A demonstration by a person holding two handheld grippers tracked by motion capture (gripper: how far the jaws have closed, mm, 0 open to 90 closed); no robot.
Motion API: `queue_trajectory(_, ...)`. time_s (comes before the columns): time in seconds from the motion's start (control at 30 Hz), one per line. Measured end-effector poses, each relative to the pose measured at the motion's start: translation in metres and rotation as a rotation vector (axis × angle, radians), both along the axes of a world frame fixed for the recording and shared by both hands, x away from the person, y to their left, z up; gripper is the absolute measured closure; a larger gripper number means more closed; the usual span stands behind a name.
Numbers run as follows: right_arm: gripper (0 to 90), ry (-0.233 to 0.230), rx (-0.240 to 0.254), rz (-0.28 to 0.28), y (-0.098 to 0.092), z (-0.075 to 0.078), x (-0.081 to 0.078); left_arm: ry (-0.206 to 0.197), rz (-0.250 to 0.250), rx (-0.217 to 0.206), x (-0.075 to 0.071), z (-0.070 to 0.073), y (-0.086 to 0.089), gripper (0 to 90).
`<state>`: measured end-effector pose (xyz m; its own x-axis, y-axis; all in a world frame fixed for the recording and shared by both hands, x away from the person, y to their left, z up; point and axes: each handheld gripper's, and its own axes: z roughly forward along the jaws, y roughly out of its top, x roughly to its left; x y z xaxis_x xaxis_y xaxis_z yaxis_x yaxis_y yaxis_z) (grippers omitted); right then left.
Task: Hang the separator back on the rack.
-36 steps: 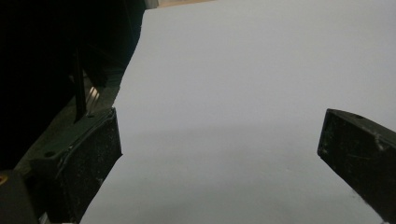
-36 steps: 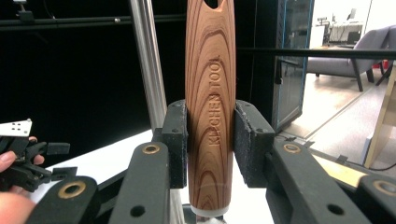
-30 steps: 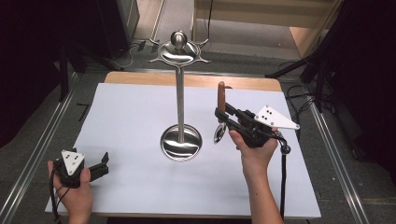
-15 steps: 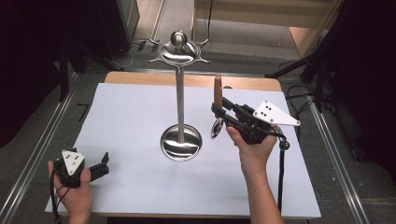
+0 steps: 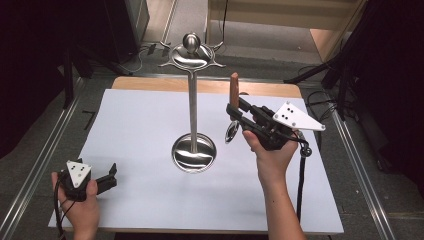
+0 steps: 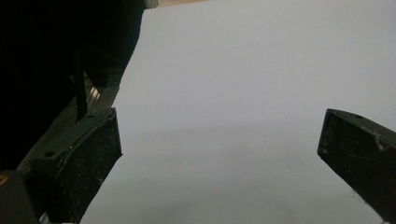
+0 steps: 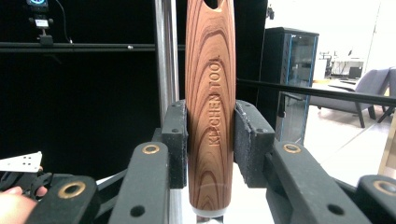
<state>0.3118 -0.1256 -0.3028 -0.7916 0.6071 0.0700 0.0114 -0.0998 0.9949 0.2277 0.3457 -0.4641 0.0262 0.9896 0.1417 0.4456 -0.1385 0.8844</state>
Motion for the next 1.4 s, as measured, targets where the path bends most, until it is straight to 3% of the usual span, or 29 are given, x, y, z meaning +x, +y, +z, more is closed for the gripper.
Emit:
queue_trajectory(0.97,70.0,-0.050,0.024,0.017,0.007,0.029,-0.001,0.006,0.002,-0.002,0.001,0.000,0.001,0.3)
queue_trajectory(1.4,70.0,-0.050,0.035,0.036,0.015,0.031,0.001,0.010,-0.001,-0.001,0.001,0.000,0.001,0.3)
